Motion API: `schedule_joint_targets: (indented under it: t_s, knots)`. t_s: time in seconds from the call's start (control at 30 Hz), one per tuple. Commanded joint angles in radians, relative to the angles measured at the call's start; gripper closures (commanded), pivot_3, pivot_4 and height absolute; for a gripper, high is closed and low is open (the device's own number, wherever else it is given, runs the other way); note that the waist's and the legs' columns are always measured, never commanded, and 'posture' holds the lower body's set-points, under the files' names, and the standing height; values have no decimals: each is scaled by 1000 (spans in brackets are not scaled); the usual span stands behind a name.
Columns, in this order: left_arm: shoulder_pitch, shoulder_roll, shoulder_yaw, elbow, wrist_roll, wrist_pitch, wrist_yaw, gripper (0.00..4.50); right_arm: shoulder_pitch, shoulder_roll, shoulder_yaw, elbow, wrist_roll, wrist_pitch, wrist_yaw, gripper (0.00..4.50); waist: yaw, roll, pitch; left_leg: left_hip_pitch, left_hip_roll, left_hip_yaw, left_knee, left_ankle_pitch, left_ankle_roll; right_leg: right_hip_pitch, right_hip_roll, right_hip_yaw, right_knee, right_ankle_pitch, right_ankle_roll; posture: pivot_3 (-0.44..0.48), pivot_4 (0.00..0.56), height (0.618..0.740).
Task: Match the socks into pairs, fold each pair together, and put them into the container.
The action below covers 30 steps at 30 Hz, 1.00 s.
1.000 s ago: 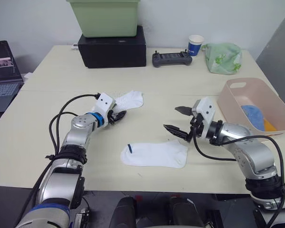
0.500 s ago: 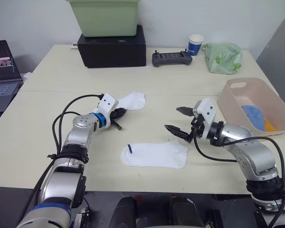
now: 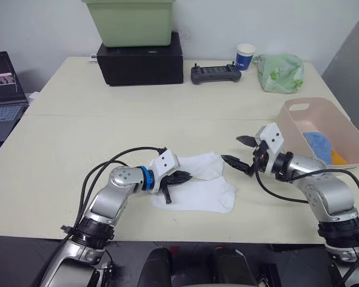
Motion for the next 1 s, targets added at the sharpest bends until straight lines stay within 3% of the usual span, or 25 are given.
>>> schedule_joint_targets:
  t_s: [0.03, 0.27, 0.4, 0.67, 0.8, 1.0]
  knots:
    - [-12, 0, 41, -21, -12, -7, 40, 3549, -28, 3, 5, 26, -8, 6, 9, 0, 0, 0, 0, 0, 0, 0, 0, 0, 0, 0, 0, 0, 0, 0, 0, 0, 150, 740]
    - [12, 29, 176, -96, -156, 79, 39, 1227, -73, 43, 27, 116, -18, 69, -19, 0, -1, 0, 0, 0, 1, 0, 0, 0, 0, 0, 0, 0, 0, 0, 0, 0, 150, 740]
    - [44, 53, 291, -68, -188, 82, 103, 16, -92, 83, 44, 159, -17, 111, -17, 0, -4, 0, 0, 0, 2, 0, 0, 0, 0, -1, 0, 0, 0, 0, 0, 0, 150, 740]
    - [109, 51, 321, 59, -148, 47, 201, 16, -110, 119, 70, 217, -52, 128, -20, 0, 1, 0, 0, 0, 1, 0, 0, 0, 0, -1, -2, 0, -1, 0, 0, 0, 150, 740]
    - [131, 58, 299, 61, -149, 44, 182, 0, -111, 129, 63, 228, -35, 139, -10, 905, 1, 0, 0, 0, 1, 0, 0, 0, 0, 0, -2, -1, -1, 0, 0, 0, 150, 740]
    - [123, 53, 295, 63, -160, 40, 168, 1921, -118, 128, 65, 237, -37, 137, -6, 3081, 1, 0, 0, 0, 1, 0, 0, 0, 0, 0, -2, -1, -1, 0, 0, 0, 150, 740]
